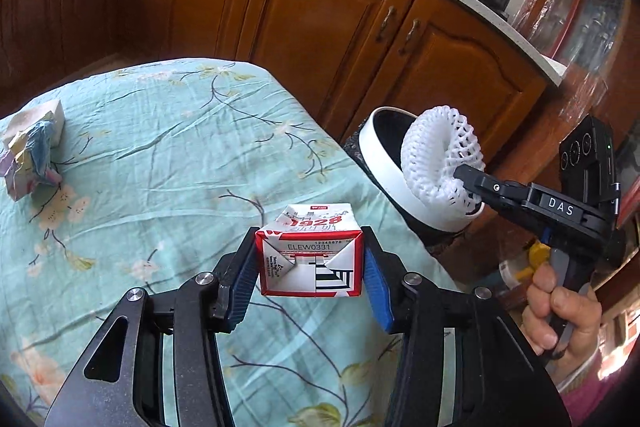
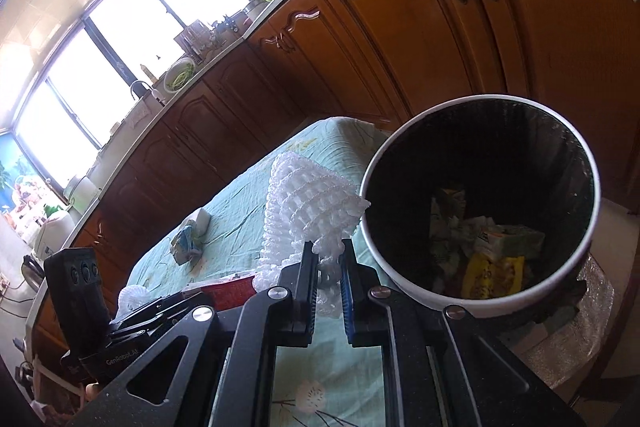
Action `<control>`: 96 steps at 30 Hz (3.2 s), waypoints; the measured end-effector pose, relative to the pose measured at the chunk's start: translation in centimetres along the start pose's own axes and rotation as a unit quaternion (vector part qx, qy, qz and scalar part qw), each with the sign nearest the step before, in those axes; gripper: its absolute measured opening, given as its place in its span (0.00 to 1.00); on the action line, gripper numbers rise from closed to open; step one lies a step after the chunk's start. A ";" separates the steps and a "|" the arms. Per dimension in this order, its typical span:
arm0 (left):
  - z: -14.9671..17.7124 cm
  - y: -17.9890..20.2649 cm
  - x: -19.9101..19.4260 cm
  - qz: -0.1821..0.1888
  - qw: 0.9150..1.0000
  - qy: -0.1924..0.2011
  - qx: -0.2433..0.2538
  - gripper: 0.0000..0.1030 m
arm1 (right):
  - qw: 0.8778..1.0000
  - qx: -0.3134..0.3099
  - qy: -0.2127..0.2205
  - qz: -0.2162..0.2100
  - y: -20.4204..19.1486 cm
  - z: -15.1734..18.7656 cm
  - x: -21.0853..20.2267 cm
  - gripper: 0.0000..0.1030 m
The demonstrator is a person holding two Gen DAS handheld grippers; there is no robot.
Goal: Collect trash
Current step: 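Carry the carton and foam net over the bin and release both, then move both open tools to the sponge and crumpled paper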
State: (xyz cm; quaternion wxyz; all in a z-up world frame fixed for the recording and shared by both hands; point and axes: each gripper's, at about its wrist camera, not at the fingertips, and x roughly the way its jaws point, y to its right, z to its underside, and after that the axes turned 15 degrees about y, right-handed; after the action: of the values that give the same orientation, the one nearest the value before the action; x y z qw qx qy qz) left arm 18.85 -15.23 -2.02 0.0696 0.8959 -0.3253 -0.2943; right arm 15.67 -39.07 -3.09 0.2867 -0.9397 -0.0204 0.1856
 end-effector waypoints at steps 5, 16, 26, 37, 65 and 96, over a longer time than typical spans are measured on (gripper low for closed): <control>-0.2 2.8 -0.3 0.007 1.000 0.016 0.024 0.45 | 1.000 0.000 0.016 0.010 1.2 -0.1 -2.3 0.10; -1.8 6.6 0.6 0.028 0.998 0.030 0.042 0.45 | 0.998 0.007 0.046 0.029 3.7 -1.4 -4.6 0.10; -3.7 10.0 2.7 0.033 0.997 0.045 0.058 0.45 | 0.996 0.016 0.062 0.054 6.9 -3.1 -5.6 0.10; -4.5 11.8 6.4 0.034 0.997 0.037 0.061 0.45 | 0.996 0.009 0.046 0.071 8.3 -3.8 -4.1 0.10; -3.9 11.0 10.1 0.032 0.999 -0.008 0.030 0.65 | 0.995 -0.004 0.020 0.095 9.4 -5.0 -1.3 0.48; 0.9 -9.5 -6.1 -0.121 0.985 0.046 -0.111 0.66 | 0.995 -0.066 -0.064 -0.050 -6.9 3.7 3.4 0.78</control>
State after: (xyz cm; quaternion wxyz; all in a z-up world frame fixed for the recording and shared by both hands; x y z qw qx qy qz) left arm 19.71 -3.96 -2.77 0.1471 0.9279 -0.1763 -0.2937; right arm 18.03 -30.88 -3.30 0.2311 -0.9405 -0.0980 0.2291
